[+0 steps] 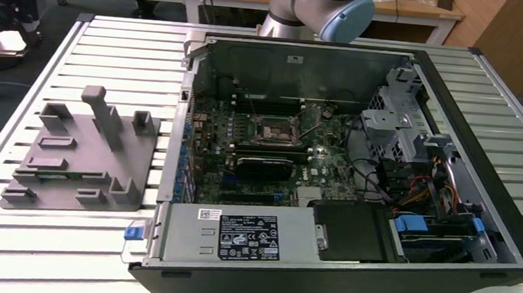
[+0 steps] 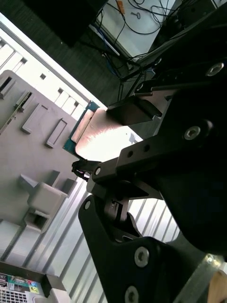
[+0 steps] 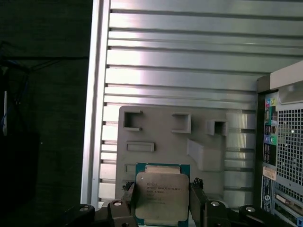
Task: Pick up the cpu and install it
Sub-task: 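Pick up the cpu and move it towards the insertion slot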
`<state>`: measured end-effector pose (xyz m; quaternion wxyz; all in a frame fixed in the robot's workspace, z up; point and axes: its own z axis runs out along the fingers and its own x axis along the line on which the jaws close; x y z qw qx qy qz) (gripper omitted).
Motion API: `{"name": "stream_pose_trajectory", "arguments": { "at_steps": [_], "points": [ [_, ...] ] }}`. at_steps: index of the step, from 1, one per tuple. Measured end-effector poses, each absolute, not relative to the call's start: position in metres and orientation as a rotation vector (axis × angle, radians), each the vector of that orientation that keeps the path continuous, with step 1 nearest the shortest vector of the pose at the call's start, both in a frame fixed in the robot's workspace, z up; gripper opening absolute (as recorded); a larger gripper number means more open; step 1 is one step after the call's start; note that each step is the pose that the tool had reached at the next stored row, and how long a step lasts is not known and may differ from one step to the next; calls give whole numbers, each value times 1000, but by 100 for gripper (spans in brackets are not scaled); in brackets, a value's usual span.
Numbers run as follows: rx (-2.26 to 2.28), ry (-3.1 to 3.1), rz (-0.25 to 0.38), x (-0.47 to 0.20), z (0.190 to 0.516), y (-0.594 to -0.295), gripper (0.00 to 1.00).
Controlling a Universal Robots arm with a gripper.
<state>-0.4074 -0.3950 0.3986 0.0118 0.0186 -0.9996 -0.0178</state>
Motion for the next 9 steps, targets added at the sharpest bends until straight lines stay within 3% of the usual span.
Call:
{"name": "stream_pose_trajectory", "arguments": {
  "at_steps": [9],
  "points": [
    [58,-3117,-56,-391,399,-395,54]
  ]
}}
